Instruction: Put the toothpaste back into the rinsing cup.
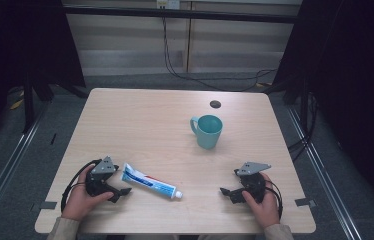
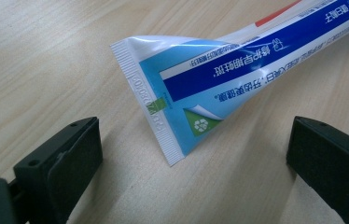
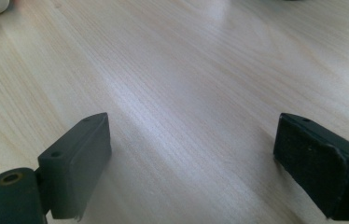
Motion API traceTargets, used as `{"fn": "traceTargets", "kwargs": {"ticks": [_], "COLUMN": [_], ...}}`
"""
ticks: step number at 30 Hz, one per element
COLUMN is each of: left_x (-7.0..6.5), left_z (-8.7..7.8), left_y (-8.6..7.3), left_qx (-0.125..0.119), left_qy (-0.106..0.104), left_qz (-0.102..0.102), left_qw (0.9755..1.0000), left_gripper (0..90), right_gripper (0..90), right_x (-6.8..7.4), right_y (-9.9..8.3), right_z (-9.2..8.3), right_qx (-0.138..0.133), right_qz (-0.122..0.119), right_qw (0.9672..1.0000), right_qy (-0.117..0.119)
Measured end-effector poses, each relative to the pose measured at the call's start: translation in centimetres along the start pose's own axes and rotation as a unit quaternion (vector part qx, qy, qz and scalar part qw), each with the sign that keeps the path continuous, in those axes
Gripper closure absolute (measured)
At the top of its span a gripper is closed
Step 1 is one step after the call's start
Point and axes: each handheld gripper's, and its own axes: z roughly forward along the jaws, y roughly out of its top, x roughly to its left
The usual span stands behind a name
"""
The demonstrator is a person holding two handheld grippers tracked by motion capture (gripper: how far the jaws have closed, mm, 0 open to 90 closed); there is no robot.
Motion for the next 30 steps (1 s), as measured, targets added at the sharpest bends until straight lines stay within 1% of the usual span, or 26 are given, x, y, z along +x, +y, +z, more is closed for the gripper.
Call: {"fn": "traceTargets", "kwargs": {"ticks": [8,11,17,18,20,21,22,23,24,26,27,28,29,30], "left_x": [0.0,-0.1,0.0,-0.1,0.0,0.0,0.0,0.0,0.0,-0.2,-0.2,-0.2,-0.2,-0.2], "left_z": [0.0,0.2,0.2,0.3,0.2,0.2,0.1,0.1,0.0,0.0,0.0,-0.1,-0.1,-0.1], "left_y": [0.0,0.1,0.2,0.3,0.6,0.6,0.9,0.9,1.2,1.5,1.5,1.7,1.7,2.0], "left_qx": [0.001,0.001,0.006,0.008,0.025,0.025,0.038,0.038,0.046,0.048,0.048,0.059,0.059,0.068], "left_qy": [0.0,0.0,0.001,0.002,0.004,0.004,0.004,0.004,-0.001,-0.001,-0.001,-0.007,-0.007,-0.008], "left_qz": [0.0,-0.003,-0.002,-0.005,-0.003,-0.003,-0.004,-0.004,0.002,0.003,0.003,0.009,0.009,0.018], "left_qw": [1.0,1.0,1.0,1.0,0.9997,0.9997,0.9993,0.9993,0.9989,0.9988,0.9988,0.9982,0.9982,0.9975], "left_gripper": [2.9,0.0,0.0,0.0,0.1,0.4,1.6,3.1,5.8,10.4,11.6,12.7,13.0,13.0], "right_gripper": [10.7,10.7,10.7,10.7,10.7,10.7,10.7,10.7,10.7,10.7,10.7,10.7,10.7,10.7], "right_x": [0.0,0.0,0.0,0.0,0.0,0.0,0.0,0.0,0.0,0.0,0.0,0.0,0.0,0.0], "right_y": [0.0,0.0,0.0,0.0,0.0,0.0,0.0,0.0,0.0,0.0,0.0,0.0,0.0,0.0], "right_z": [0.0,0.0,0.0,0.0,0.0,0.0,0.0,0.0,0.0,0.0,0.0,0.0,0.0,0.0], "right_qx": [0.0,0.0,0.0,0.0,0.0,0.0,0.0,0.0,0.0,0.0,0.0,0.0,0.0,0.0], "right_qz": [0.0,0.0,0.001,0.001,0.001,0.001,0.001,0.001,0.001,0.001,0.001,0.0,0.001,0.0], "right_qw": [1.0,1.0,1.0,1.0,1.0,1.0,1.0,1.0,1.0,1.0,1.0,1.0,1.0,1.0], "right_qy": [0.0,0.0,0.0,0.0,0.0,0.0,0.0,0.0,0.0,0.0,0.0,0.0,0.0,0.0]}}
